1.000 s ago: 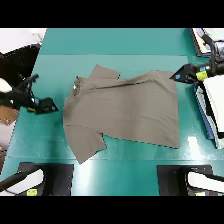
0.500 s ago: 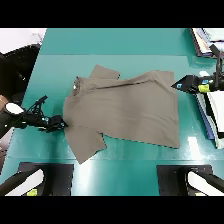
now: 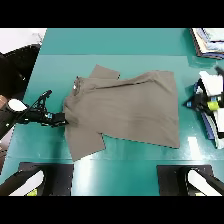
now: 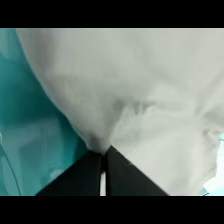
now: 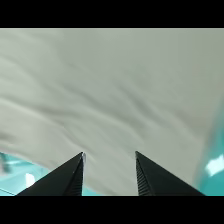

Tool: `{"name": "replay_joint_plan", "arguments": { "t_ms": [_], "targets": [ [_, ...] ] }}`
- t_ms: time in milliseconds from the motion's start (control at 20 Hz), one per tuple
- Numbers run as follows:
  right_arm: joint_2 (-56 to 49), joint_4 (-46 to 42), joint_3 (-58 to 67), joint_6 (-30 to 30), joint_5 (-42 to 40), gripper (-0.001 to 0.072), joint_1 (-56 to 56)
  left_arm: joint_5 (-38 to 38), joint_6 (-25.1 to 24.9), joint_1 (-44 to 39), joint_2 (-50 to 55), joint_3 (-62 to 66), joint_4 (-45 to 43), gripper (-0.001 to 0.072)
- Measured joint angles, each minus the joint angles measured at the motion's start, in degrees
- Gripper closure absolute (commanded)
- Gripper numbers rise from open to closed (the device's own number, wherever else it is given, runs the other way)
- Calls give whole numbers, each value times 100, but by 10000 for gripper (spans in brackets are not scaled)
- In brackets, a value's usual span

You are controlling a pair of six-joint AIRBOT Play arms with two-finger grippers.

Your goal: Fold the shirts.

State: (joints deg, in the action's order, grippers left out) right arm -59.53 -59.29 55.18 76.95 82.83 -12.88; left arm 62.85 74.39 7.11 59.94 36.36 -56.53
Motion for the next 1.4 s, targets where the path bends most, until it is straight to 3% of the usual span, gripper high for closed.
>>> {"name": "replay_joint_plan", "arguments": {
  "t_ms": [350, 650, 800, 850, 900, 1150, 1400],
  "targets": [
    [501, -780, -2461, -4, 76, 192, -1556, 37, 15, -24, -179, 131, -17, 679],
    [74, -564, -2649, -52, -184, 212, -866, -28, 17, -24, -195, 142, -9, 679],
    [-289, -522, -2546, -4, -260, 421, -149, -26, 17, -24, -195, 144, -20, 680],
    [-385, -503, -2524, -2, -295, 585, 74, -22, 17, -24, -195, 144, -33, 680],
    [-470, -507, -2509, -4, -378, 694, 299, 0, 17, -24, -195, 149, -42, 681],
    [-306, -577, -2131, 7, -616, 695, 970, 210, 142, -24, -546, 566, -227, 680],
    [669, -522, -151, 7, -507, 695, 1003, 481, 501, -24, -1386, 2522, -612, 680]
  ]
}}
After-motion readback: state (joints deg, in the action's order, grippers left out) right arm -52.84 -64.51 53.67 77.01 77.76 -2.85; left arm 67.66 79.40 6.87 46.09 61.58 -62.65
